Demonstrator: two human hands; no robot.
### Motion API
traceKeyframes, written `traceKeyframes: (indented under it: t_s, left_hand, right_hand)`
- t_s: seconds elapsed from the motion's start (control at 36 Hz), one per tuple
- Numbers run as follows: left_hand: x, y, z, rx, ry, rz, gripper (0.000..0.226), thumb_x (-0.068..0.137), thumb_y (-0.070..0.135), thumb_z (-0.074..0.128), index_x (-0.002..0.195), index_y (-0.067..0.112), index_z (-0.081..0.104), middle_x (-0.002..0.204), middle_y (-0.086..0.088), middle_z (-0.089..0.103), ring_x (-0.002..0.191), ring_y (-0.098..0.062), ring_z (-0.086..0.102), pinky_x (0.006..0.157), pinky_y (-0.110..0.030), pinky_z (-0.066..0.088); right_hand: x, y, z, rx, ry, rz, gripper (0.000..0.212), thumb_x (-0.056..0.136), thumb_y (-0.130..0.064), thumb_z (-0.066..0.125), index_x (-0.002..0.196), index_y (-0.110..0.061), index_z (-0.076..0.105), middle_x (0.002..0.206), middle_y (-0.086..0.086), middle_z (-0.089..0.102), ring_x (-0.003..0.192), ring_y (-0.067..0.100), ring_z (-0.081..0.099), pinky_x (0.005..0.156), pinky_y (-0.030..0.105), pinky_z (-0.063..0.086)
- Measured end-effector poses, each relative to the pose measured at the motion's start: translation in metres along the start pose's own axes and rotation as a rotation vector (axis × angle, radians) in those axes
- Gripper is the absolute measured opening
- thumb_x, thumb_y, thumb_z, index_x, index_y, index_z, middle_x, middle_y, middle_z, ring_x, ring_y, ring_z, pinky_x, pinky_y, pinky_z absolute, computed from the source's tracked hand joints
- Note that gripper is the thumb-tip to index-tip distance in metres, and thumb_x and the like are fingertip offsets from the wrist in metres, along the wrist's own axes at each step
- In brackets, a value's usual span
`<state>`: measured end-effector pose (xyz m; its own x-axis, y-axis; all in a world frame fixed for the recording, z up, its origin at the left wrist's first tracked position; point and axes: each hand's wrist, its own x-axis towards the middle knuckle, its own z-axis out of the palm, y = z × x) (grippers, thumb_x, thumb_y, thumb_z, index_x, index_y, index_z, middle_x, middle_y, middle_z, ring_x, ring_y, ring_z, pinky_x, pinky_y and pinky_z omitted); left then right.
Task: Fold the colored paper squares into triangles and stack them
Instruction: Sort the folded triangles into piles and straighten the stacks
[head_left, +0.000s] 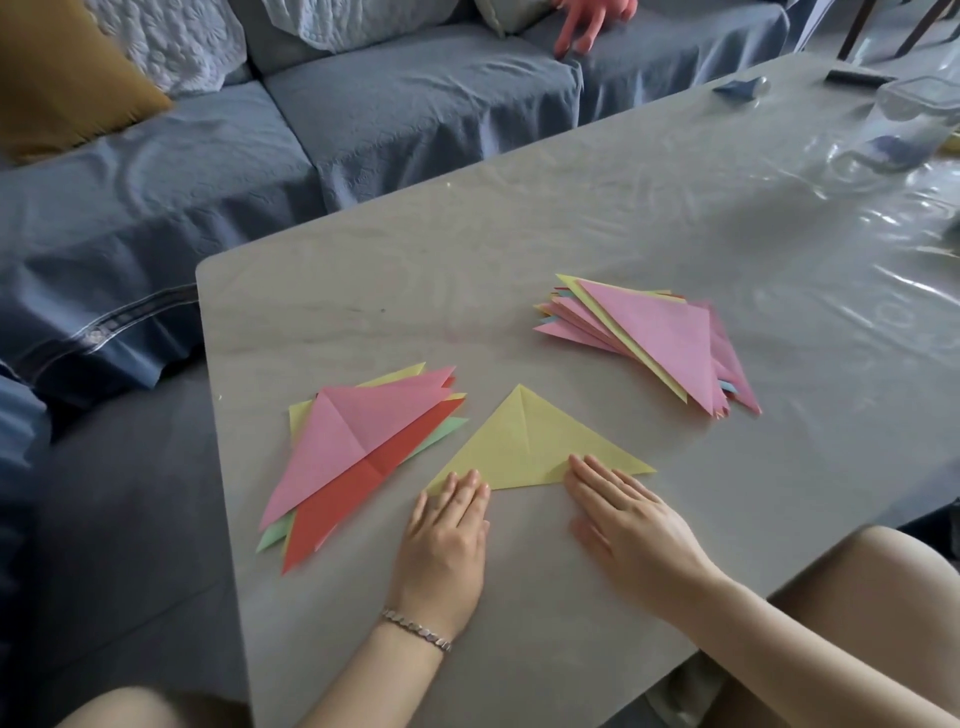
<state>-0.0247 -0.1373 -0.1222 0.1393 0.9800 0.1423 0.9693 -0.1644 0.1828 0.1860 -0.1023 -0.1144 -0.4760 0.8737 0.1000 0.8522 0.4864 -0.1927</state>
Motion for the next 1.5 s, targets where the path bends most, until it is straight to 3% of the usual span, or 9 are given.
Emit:
traceKeyframes:
  t_s: [0.42,0.56,0.64,0.78,0.89,1.03,1.28,1.42,1.5]
  left_hand:
    - [-0.015,-0.029,-0.013,-0.004,0.091,-0.160,0.071,0.100,0.030,0.006,0.097,-0.001,0.070,0.109,-0.012,0.067,0.097,-0.022,0.067,0.092,-0.031,0.036]
    - [-0.010,-0.028,-0.013,0.085,0.162,-0.132,0.019,0.079,0.010,0.068,0.090,-0.005,0.069,0.099,-0.016,0.069,0.084,-0.025,0.069,0.080,-0.032,0.051]
    - [-0.012,-0.027,-0.012,0.051,0.100,-0.156,0.035,0.058,0.000,0.081,0.091,-0.009,0.068,0.099,-0.018,0.069,0.080,-0.027,0.070,0.063,-0.035,0.056]
    - [-0.011,-0.027,-0.022,-0.003,0.183,-0.157,0.019,0.063,0.001,0.080,0.078,-0.003,0.070,0.088,-0.012,0.070,0.069,-0.022,0.070,0.055,-0.026,0.052]
    - [-0.006,-0.035,-0.043,-0.055,0.261,-0.138,0.030,0.084,0.020,0.043,0.066,0.008,0.063,0.073,-0.004,0.062,0.060,-0.023,0.061,0.057,-0.026,0.042]
    - [0.011,-0.058,-0.063,0.005,0.285,-0.253,0.017,0.076,0.009,0.069,0.090,0.001,0.066,0.095,-0.014,0.067,0.083,-0.032,0.065,0.068,-0.038,0.052]
    - [0.028,-0.099,-0.046,-0.013,-0.069,-0.514,0.050,0.091,0.031,0.053,0.133,0.007,0.042,0.146,-0.007,0.035,0.135,-0.018,0.032,0.100,-0.034,0.033]
    - [0.025,-0.100,-0.040,0.038,0.078,-0.352,0.014,0.077,0.005,0.070,0.087,-0.002,0.065,0.101,-0.021,0.067,0.084,-0.035,0.067,0.061,-0.041,0.052]
    - [0.025,-0.097,-0.047,0.197,0.090,-0.244,0.033,0.044,-0.015,0.080,0.068,-0.001,0.062,0.054,-0.015,0.061,0.038,-0.029,0.056,0.030,-0.026,0.037]
  right_hand:
    - [-0.030,0.029,-0.018,-0.007,-0.054,0.271,0.072,0.097,-0.051,0.012,0.122,-0.002,0.058,0.132,0.008,0.054,0.121,0.025,0.052,0.111,0.020,0.011]
    - [-0.030,0.025,-0.020,-0.028,-0.069,0.340,0.077,0.096,-0.054,0.010,0.122,0.000,0.058,0.131,0.012,0.055,0.121,0.026,0.051,0.106,0.026,0.018]
    - [-0.032,0.023,-0.018,-0.033,-0.063,0.348,0.080,0.095,-0.055,0.010,0.116,0.002,0.062,0.126,0.014,0.058,0.117,0.031,0.055,0.103,0.029,0.027]
    - [-0.015,0.014,-0.024,-0.014,0.062,0.438,0.048,0.067,-0.025,0.081,0.101,0.004,0.065,0.116,0.020,0.061,0.108,0.037,0.060,0.090,0.047,0.046]
    - [0.016,-0.001,-0.037,0.110,0.117,0.357,0.054,0.070,-0.017,0.078,0.117,-0.001,0.057,0.109,0.017,0.056,0.101,0.040,0.055,0.084,0.044,0.047]
    - [0.058,-0.014,-0.044,0.060,-0.257,0.391,0.079,0.080,-0.054,0.061,0.140,-0.017,0.024,0.129,0.010,0.037,0.122,0.029,0.033,0.099,0.034,0.030]
    - [0.078,-0.013,-0.044,0.126,-0.440,0.574,0.089,0.061,-0.054,0.078,0.128,-0.014,0.036,0.125,0.010,0.044,0.119,0.028,0.040,0.097,0.035,0.033]
    - [0.065,-0.012,-0.039,0.252,-0.382,0.561,0.065,0.076,-0.046,0.070,0.120,-0.009,0.041,0.122,0.010,0.038,0.120,0.028,0.036,0.091,0.033,0.037]
    - [0.053,-0.007,-0.034,0.352,-0.272,0.479,0.030,0.091,-0.031,0.054,0.108,-0.007,0.047,0.112,0.009,0.040,0.109,0.030,0.043,0.081,0.029,0.037]
